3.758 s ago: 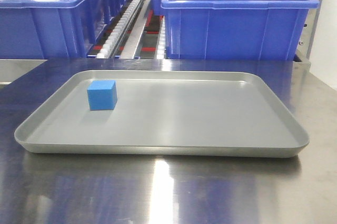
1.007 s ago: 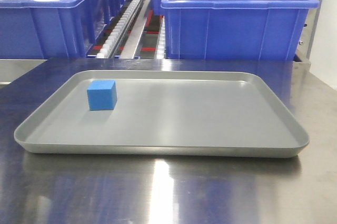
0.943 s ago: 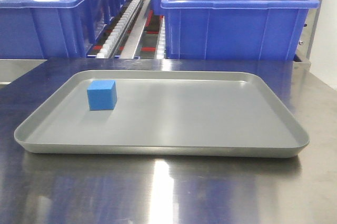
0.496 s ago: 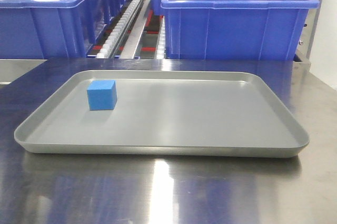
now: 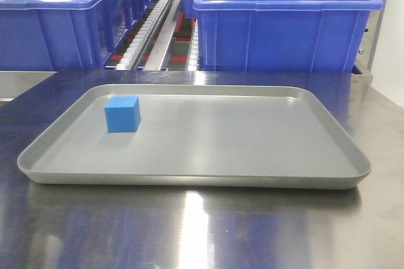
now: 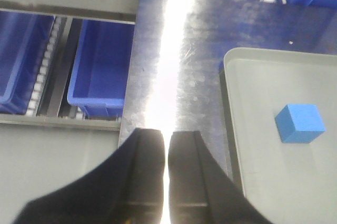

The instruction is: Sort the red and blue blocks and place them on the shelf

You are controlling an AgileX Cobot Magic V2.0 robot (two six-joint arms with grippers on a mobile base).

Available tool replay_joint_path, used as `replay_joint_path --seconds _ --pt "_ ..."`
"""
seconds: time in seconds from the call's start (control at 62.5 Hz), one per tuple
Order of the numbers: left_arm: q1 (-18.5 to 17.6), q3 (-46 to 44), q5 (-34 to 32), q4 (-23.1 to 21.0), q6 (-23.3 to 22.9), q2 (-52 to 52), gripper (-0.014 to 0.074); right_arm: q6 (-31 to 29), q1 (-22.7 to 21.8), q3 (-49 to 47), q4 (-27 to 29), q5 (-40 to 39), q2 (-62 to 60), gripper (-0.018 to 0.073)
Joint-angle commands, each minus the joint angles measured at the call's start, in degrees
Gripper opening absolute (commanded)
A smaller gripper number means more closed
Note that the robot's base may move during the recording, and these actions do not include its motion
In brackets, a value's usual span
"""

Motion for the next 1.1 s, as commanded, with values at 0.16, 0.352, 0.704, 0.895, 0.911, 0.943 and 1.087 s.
replay_joint_path --seconds 0.16,0.352,0.704,0.895,0.911,0.943,1.087 --pt "-0.07 -5.93 -2.2 -5.16 -0.06 6.23 0.0456 -0.46 -0.42 -1.53 -0.39 -4.72 -0.47 0.0048" --pt "-0.71 -9.93 2.96 -7.43 -0.06 12.6 0.0459 -0.46 -0.42 -1.53 -0.39 -4.72 -0.47 0.0048" --pt "-9.65 -18.44 3.43 -7.43 -0.19 23.45 0.0459 -0.46 -0.42 -1.53 -0.39 -4.72 -0.47 0.0048" --pt "-13.77 -23.61 3.94 -7.43 -0.52 31.0 0.0459 -0.46 -0.42 -1.53 -0.39 -4.72 -0.47 0.0048" --pt "-14.03 -23.93 3.92 -7.43 -0.52 31.49 0.0459 -0.46 -0.42 -1.53 -0.39 -4.72 -0.47 0.0048" --pt "-14.57 -24.63 4.17 -7.43 -0.52 32.4 0.046 -0.46 -0.42 -1.53 -0.39 -4.72 -0.47 0.0048" --pt "-17.19 -27.81 4.46 -7.43 -0.52 36.32 0.0464 -0.46 -0.42 -1.53 -0.39 -4.72 -0.47 0.0048"
